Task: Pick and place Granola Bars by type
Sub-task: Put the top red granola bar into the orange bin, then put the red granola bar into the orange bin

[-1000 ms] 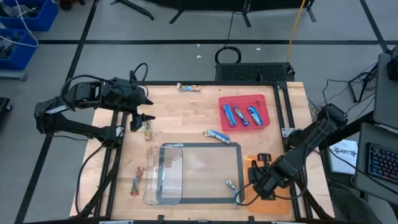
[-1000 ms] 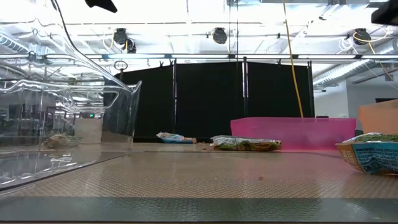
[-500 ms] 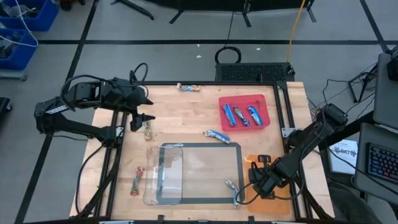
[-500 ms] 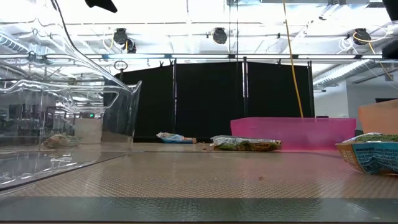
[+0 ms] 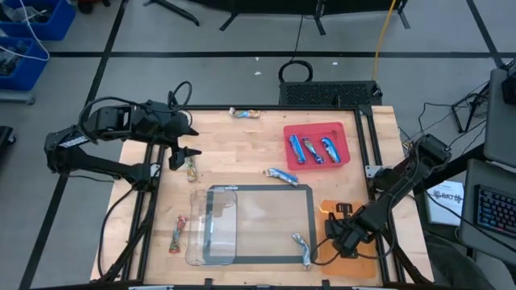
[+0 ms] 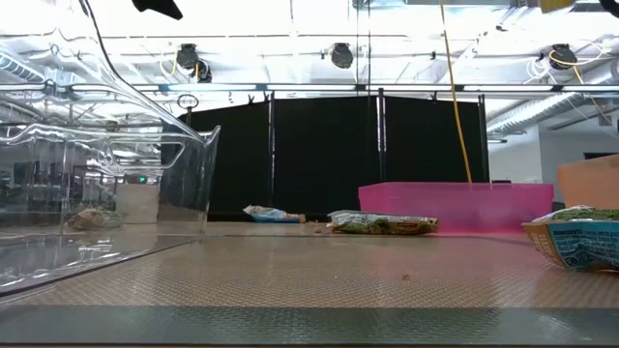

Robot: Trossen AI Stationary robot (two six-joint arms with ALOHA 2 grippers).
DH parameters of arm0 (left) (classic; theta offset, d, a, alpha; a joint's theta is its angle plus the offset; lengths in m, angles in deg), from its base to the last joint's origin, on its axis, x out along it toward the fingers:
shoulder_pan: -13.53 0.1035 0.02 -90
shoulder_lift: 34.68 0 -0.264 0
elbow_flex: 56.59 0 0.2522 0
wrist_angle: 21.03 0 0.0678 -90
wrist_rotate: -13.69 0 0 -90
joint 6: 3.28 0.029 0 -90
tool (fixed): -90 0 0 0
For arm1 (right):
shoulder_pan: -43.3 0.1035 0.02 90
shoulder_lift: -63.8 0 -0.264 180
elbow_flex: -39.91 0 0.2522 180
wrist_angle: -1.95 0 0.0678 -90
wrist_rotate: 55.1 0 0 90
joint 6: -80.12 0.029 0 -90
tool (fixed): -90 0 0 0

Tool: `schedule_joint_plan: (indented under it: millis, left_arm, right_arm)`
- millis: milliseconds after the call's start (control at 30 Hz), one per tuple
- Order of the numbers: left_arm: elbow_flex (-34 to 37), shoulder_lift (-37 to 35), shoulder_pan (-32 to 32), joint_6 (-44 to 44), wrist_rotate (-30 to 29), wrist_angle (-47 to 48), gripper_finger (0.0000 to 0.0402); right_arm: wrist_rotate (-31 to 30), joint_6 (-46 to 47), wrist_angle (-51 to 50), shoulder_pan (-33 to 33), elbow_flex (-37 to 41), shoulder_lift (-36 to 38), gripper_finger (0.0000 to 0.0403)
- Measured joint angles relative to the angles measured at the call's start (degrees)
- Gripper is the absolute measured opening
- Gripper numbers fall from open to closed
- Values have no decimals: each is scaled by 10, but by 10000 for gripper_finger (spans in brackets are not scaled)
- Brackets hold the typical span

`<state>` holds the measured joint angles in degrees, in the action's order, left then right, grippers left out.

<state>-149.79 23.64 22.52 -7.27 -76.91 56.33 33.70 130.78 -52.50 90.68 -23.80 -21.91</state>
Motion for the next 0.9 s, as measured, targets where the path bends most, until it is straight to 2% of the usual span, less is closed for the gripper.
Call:
schedule_joint_plan:
  millis: [167, 400, 567, 733, 900]
  left_arm:
    - [0, 0, 0, 0, 0, 0, 306]
    - [0, 0, 0, 2, -10, 0, 312]
    - [0, 0, 0, 3, -14, 1, 328]
    - [0, 0, 0, 2, -14, 1, 341]
    - [0, 0, 0, -6, -16, 1, 338]
  right_arm:
    - [11, 24, 20, 4, 16, 0, 17]
    - [41, 74, 11, 4, 31, 0, 108]
    - [60, 87, 20, 4, 31, 1, 149]
    - [86, 101, 30, -5, 31, 23, 163]
    - [90, 116, 26, -17, 31, 81, 157]
